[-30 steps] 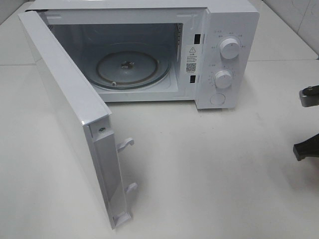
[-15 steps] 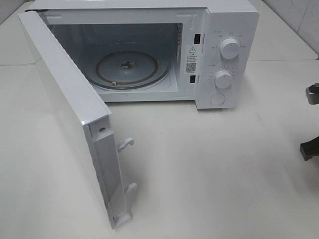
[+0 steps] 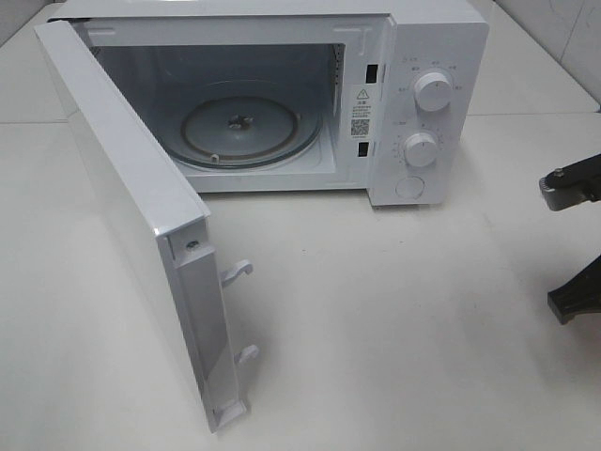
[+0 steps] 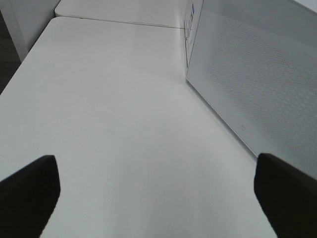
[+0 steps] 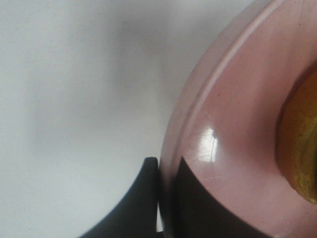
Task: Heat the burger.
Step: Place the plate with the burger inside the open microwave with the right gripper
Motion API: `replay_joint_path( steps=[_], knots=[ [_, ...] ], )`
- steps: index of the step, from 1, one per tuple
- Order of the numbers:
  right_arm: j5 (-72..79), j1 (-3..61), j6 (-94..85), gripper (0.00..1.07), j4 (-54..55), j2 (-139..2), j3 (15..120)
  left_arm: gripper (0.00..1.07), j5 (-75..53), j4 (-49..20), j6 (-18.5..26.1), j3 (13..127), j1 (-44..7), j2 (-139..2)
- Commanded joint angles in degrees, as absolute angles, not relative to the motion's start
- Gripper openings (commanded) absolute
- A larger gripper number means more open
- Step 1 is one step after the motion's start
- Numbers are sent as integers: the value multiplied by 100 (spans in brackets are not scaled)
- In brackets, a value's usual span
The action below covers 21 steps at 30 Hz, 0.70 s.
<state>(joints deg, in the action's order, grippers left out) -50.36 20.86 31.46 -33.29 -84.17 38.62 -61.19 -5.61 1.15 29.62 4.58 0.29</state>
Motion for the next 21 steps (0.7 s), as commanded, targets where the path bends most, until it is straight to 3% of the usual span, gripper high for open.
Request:
replay_joint_path(
  steps=[1, 21],
  knots=[
    [-5346, 2338, 3180, 0, -3644, -8342, 3850, 100, -6131, -573, 126, 2962, 476, 132],
    [-5506, 3919, 3363, 0, -3627, -8342, 3850, 100, -6131, -573, 126, 2962, 476, 132]
  ],
)
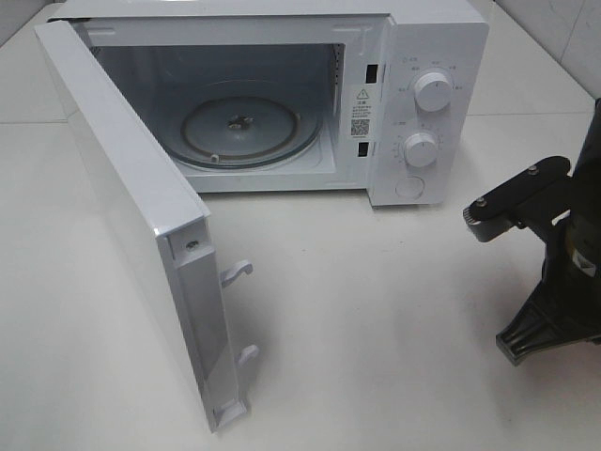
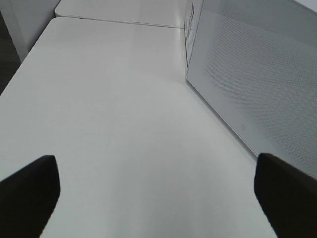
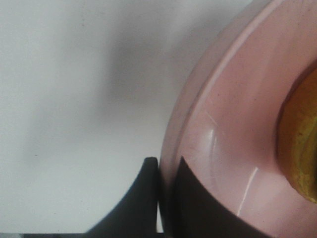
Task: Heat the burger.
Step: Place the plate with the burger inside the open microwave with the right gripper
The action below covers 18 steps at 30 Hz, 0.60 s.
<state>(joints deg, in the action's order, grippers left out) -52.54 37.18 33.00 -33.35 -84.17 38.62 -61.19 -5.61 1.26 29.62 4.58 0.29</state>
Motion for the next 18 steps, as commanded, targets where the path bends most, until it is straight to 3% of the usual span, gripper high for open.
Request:
replay_joint_path(
  steps=[1, 7, 18],
  knots=[
    [-5506, 3919, 3363, 0, -3627, -8342, 3850, 100, -6131, -573, 126, 2962, 476, 132],
    [-5506, 4291, 3358, 0, -3638, -8342, 3845, 100, -6131, -573, 126, 2962, 476, 132],
    [-5495, 4291, 3226, 0, -3747, -8033, 3214, 100, -6131, -573, 126, 2962, 476, 132]
  ],
)
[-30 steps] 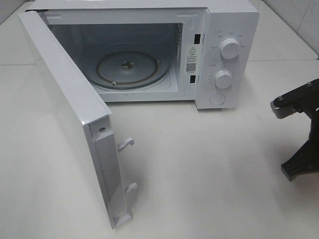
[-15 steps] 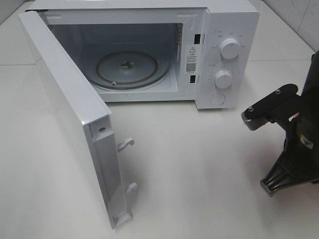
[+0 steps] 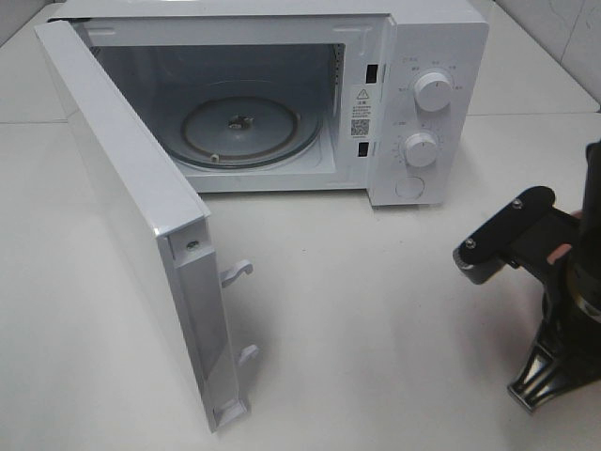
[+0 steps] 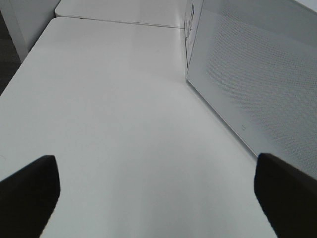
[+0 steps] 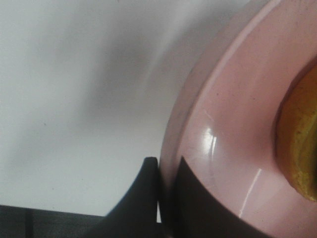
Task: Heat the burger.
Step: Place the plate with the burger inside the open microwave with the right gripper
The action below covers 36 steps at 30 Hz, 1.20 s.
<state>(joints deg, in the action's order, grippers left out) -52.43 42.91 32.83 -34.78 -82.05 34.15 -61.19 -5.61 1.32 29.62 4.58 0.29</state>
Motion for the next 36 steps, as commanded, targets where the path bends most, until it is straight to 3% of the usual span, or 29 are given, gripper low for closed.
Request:
replay_joint_path(
  steps=[1, 10, 20, 36],
  knots=[
    [-5500, 4291, 3214, 0, -3741, -7890, 3134, 100, -6131, -573, 126, 2962, 476, 132],
    [-5495, 4291, 3214, 0, -3770, -7288, 2928, 100, -6131, -573, 126, 2962, 476, 132],
    [-5586, 5202, 2934, 0, -3770, -7116, 2842, 100, -6131, -573, 126, 2962, 476, 132],
    [-5586, 5638, 2177, 1, -3787, -7116, 2842, 100, -6131, -573, 126, 2962, 476, 132]
  ],
)
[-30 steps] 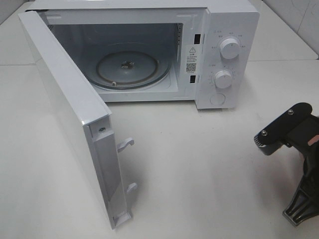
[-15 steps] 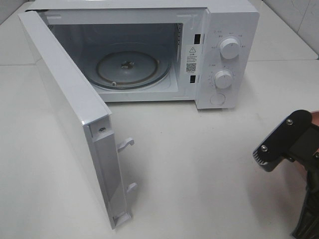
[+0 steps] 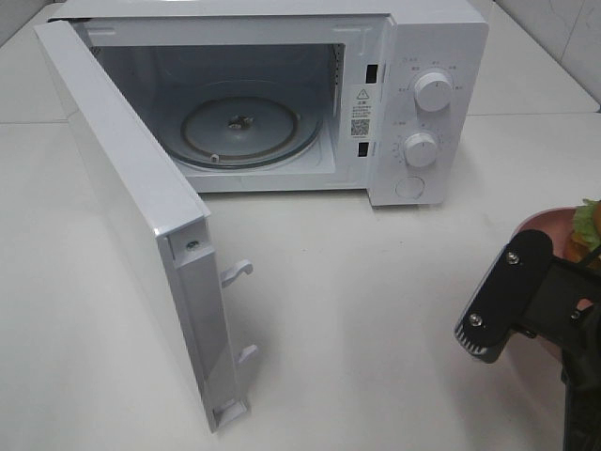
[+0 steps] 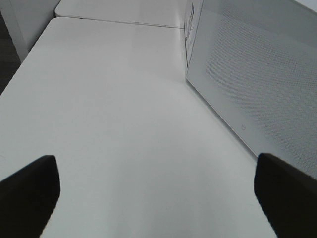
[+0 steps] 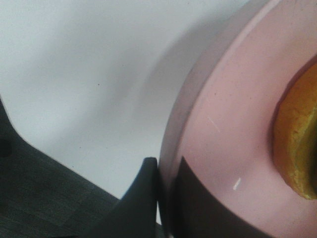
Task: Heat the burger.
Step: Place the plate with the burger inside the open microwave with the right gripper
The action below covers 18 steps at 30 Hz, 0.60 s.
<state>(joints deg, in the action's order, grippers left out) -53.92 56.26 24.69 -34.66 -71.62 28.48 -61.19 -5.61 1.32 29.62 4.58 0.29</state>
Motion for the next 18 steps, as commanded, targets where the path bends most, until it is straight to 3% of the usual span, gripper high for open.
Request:
replay_joint_path(
  steps=[1, 18],
  knots=[
    [-5586, 5638, 2177, 1, -3787, -7116, 2842, 100, -6131, -573, 126, 2962, 476, 132],
    [-4945, 5638, 332, 2, -4108, -7116, 2842, 100, -6131, -573, 126, 2962, 476, 132]
  ],
)
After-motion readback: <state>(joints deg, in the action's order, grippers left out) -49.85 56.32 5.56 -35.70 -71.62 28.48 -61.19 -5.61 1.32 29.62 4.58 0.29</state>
